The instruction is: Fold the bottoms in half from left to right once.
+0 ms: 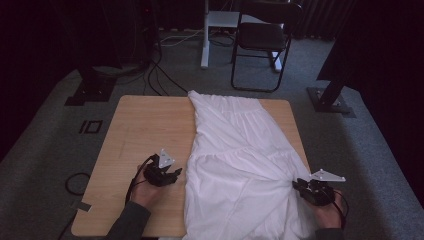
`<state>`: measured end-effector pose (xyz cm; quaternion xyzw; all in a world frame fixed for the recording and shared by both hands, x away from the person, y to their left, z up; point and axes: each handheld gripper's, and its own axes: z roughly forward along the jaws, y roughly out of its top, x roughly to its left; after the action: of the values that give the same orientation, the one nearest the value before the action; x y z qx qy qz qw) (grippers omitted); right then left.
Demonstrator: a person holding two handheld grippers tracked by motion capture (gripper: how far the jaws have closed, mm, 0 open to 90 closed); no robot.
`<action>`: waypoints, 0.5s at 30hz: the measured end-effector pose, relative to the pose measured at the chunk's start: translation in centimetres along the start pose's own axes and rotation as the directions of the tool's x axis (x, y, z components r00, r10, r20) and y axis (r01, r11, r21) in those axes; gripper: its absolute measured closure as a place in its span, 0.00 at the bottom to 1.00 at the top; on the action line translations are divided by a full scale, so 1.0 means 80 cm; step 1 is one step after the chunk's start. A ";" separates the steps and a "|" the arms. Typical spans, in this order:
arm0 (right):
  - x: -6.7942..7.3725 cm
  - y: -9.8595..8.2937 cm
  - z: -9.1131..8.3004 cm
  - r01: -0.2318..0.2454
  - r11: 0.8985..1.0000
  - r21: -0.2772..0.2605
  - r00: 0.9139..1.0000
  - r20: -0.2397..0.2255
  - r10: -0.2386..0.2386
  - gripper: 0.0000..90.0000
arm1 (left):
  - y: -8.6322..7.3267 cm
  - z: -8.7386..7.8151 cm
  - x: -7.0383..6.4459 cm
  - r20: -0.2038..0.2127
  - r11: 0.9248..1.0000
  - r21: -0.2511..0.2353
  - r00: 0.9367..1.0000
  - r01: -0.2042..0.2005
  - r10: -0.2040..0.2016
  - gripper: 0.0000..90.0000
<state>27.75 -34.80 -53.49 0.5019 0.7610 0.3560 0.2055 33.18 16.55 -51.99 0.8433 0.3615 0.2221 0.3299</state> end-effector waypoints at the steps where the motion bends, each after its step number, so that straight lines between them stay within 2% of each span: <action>1: 0.000 0.000 0.000 0.000 1.000 0.000 1.000 0.000 0.000 0.74 | 0.000 0.000 0.000 0.000 1.000 0.000 1.000 0.000 0.000 0.56; 2: -0.001 0.007 -0.001 -0.046 0.998 -0.042 0.999 -0.007 0.046 0.67 | 0.000 0.002 -0.001 0.000 1.000 0.002 1.000 -0.004 0.004 0.56; 4: 0.000 0.020 -0.002 -0.068 0.995 -0.074 0.998 0.010 0.069 0.63 | 0.000 0.003 -0.003 0.006 1.000 0.005 1.000 -0.005 0.004 0.56; 5: 0.000 0.020 -0.002 -0.068 0.995 -0.074 0.998 0.010 0.069 0.63 | 0.000 0.003 -0.003 0.006 1.000 0.005 1.000 -0.005 0.004 0.56; 6: 0.002 0.033 -0.001 -0.076 0.992 -0.104 0.997 0.002 0.077 0.61 | 0.001 0.005 -0.006 0.012 1.000 0.006 1.000 -0.007 0.007 0.55; 9: 0.005 0.045 0.005 -0.075 0.991 -0.111 0.997 -0.010 0.074 0.60 | 0.001 0.007 -0.011 0.013 1.000 0.012 1.000 -0.022 0.022 0.55; 10: 0.009 0.051 0.022 -0.049 0.997 -0.066 0.998 -0.038 0.046 0.60 | 0.001 0.008 -0.013 0.012 0.999 0.018 0.999 -0.033 0.032 0.55; 11: 0.009 0.051 0.022 -0.049 0.997 -0.066 0.998 -0.038 0.046 0.60 | 0.001 0.008 -0.013 0.012 0.999 0.018 0.999 -0.033 0.032 0.55; 12: 0.012 0.051 0.046 -0.023 1.000 -0.003 0.997 -0.072 0.023 0.58 | 0.000 0.010 -0.014 0.016 0.999 0.016 0.999 -0.031 0.030 0.55; 13: 0.012 0.051 0.046 -0.023 1.000 -0.003 0.997 -0.072 0.023 0.58 | 0.000 0.010 -0.014 0.016 0.999 0.016 0.999 -0.031 0.030 0.55; 14: 0.013 0.048 0.066 -0.010 0.998 0.055 0.998 -0.065 0.014 0.56 | 0.000 0.010 -0.015 0.016 0.999 0.018 0.999 -0.031 0.031 0.55; 15: 0.013 0.048 0.066 -0.010 0.998 0.055 0.998 -0.065 0.014 0.56 | 0.000 0.010 -0.015 0.016 0.999 0.018 0.999 -0.031 0.031 0.55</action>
<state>33.26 -31.09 -54.06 0.5001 0.7736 0.3526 0.1648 32.91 15.34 -52.70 0.8534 0.3478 0.2172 0.3217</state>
